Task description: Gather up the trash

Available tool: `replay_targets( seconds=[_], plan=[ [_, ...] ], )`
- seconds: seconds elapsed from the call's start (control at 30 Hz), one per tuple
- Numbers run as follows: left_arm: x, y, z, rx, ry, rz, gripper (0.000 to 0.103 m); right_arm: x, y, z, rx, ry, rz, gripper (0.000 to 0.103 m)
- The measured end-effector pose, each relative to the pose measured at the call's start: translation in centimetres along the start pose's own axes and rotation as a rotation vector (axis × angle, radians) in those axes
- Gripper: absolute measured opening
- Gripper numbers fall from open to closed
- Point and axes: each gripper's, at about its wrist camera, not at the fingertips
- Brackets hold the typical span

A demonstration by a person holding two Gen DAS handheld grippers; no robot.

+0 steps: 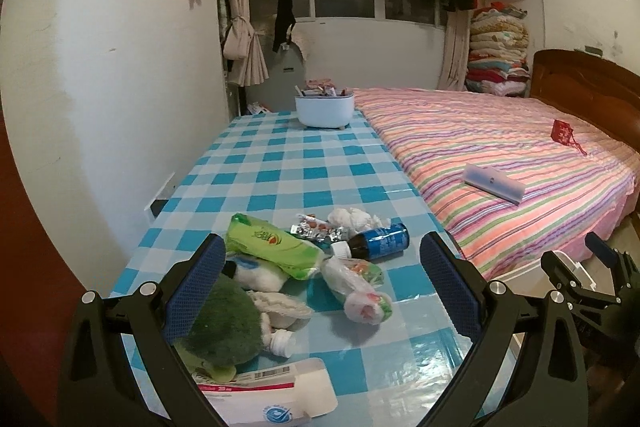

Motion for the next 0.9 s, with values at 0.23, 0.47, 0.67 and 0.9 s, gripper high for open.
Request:
replay_targets(
  seconds=[0.23, 0.47, 0.67, 0.9],
  plan=[
    [-0.4, 0.8, 0.0, -0.012, 0.0, 0.007, 0.096, 0.3, 0.7, 0.0, -0.006, 0.004, 0.015, 0.096],
    [-0.7, 2.1, 0.5, -0.01, -0.016, 0.048, 0.096, 0.6, 1.0, 0.0, -0.003, 0.015, 0.031, 0.096],
    [-0.6, 6.0, 1.0, -0.076, 0.008, 0.065, 0.096, 0.8, 2.1, 0.0, -0.014, 0.017, 0.08, 0.096],
    [1.0, 11.0, 0.4, -0.14, 0.114, 0.022, 0.096, 1.8, 5.7, 0.1, -0.085, 0.065, 0.23, 0.096]
  ],
)
Point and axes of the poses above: each gripper's, at about its wrist camera, not at the fingertips, and x roughly the way its jaws point, y to its left, z to its top, and after that the axes turned 2 degrees about -x, right-handed
